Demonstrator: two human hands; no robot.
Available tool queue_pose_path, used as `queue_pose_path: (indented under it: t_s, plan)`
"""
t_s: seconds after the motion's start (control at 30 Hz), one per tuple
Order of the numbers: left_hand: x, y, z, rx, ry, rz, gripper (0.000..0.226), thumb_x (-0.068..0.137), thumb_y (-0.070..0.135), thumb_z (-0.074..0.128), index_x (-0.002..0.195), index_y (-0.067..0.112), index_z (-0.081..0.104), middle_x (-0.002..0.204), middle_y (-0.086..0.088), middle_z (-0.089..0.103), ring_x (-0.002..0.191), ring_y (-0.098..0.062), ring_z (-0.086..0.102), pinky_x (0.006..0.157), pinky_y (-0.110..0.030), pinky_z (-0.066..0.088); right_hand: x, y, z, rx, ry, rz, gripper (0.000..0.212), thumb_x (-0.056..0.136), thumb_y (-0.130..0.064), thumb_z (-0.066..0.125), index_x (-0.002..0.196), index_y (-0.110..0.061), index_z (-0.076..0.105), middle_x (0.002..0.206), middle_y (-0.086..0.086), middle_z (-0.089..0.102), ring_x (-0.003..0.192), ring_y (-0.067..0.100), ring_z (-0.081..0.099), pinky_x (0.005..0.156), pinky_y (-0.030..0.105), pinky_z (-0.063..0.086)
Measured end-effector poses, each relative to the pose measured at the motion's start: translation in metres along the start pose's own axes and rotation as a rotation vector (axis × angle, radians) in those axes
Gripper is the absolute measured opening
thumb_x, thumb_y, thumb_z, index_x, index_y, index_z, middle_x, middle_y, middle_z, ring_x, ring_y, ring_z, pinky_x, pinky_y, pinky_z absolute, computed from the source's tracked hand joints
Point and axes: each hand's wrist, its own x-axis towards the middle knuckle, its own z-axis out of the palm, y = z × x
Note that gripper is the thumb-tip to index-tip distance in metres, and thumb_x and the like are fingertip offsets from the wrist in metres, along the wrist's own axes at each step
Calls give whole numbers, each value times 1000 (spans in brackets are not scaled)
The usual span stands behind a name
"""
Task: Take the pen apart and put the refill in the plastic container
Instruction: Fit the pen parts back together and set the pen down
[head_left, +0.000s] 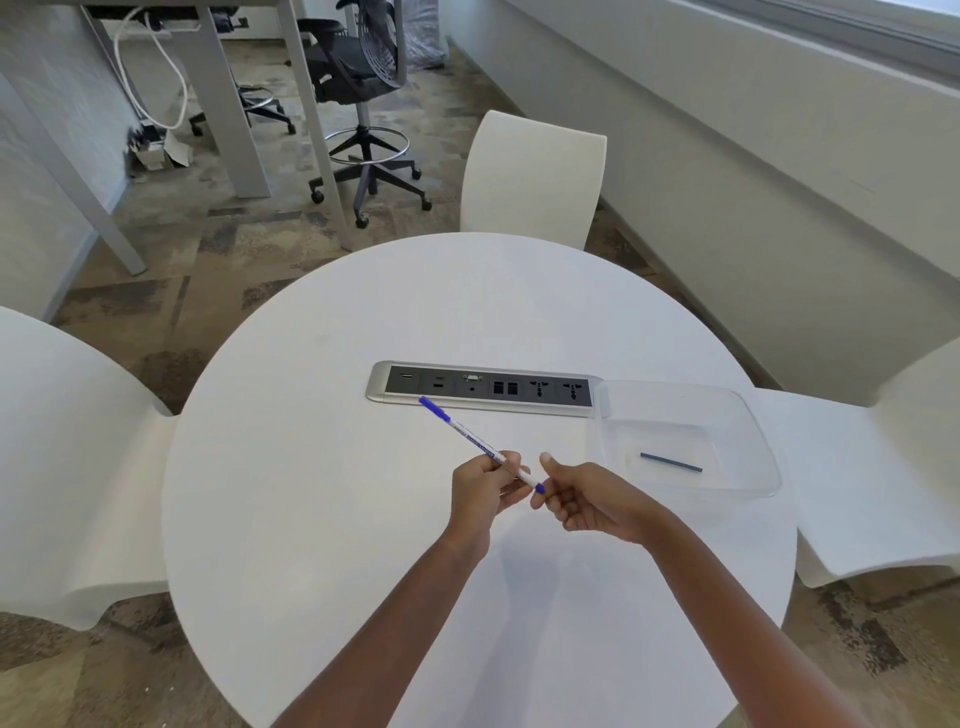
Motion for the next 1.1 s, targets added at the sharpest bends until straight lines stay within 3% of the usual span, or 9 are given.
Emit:
queue_pose_path:
  t_s: [0.13, 0.2, 0.37, 0.57, 0.77, 0.93, 1.1]
  plan:
    - [2, -2, -6, 244, -51, -3, 14, 96, 7, 48, 90, 5, 60, 71, -4, 60, 60, -12, 60, 53, -16, 54, 7, 1, 7, -164, 288, -206, 34, 90, -34, 52, 67, -14, 67, 60, 0, 54, 52, 9, 47, 53, 15, 42]
    - [2, -4, -10, 349, -103, -5, 15, 97, 7, 45, 93, 6, 59, 71, -4, 58, 62, -13, 57, 54, -17, 54, 12, 1, 11, -178, 355, -282, 25, 90, -26, 54, 75, -12, 69, 64, -2, 57, 56, 8, 51, 51, 12, 43]
    - [2, -7, -19, 456, -220, -56, 21, 99, 6, 36, 96, 6, 58, 71, -1, 55, 63, -11, 53, 55, -14, 50, 23, 0, 26, -255, 381, -337, 18, 87, -18, 57, 89, -5, 70, 66, -8, 60, 61, 5, 52, 53, 16, 41]
    - [3, -12, -29, 467, -306, -115, 24, 101, 8, 33, 98, 6, 57, 72, 0, 55, 64, -10, 53, 58, -15, 48, 34, 1, 41, -265, 391, -334, 12, 83, -14, 62, 72, -12, 64, 54, -7, 56, 38, -5, 51, 43, 1, 36]
    - [8, -19, -36, 475, -265, -120, 22, 99, 14, 40, 100, 5, 60, 75, -2, 59, 64, -12, 56, 58, -15, 48, 43, 4, 48, -291, 471, -301, 9, 83, -11, 61, 77, -5, 65, 60, -2, 57, 50, 5, 52, 42, 1, 38]
    - [18, -32, -49, 946, -12, 156, 26, 97, 17, 44, 116, 6, 59, 114, -8, 61, 105, -21, 57, 83, -21, 41, 58, 7, 54, -351, 605, -259, 18, 83, -14, 61, 95, 0, 62, 81, 6, 59, 71, 19, 55, 72, 28, 48]
    - [33, -42, -73, 1357, 92, 343, 40, 99, 28, 38, 137, 16, 40, 145, -4, 39, 135, -18, 31, 106, -24, 29, 73, 15, 59, -382, 699, -185, 20, 84, -15, 60, 100, -3, 58, 92, 13, 65, 71, 19, 56, 68, 25, 42]
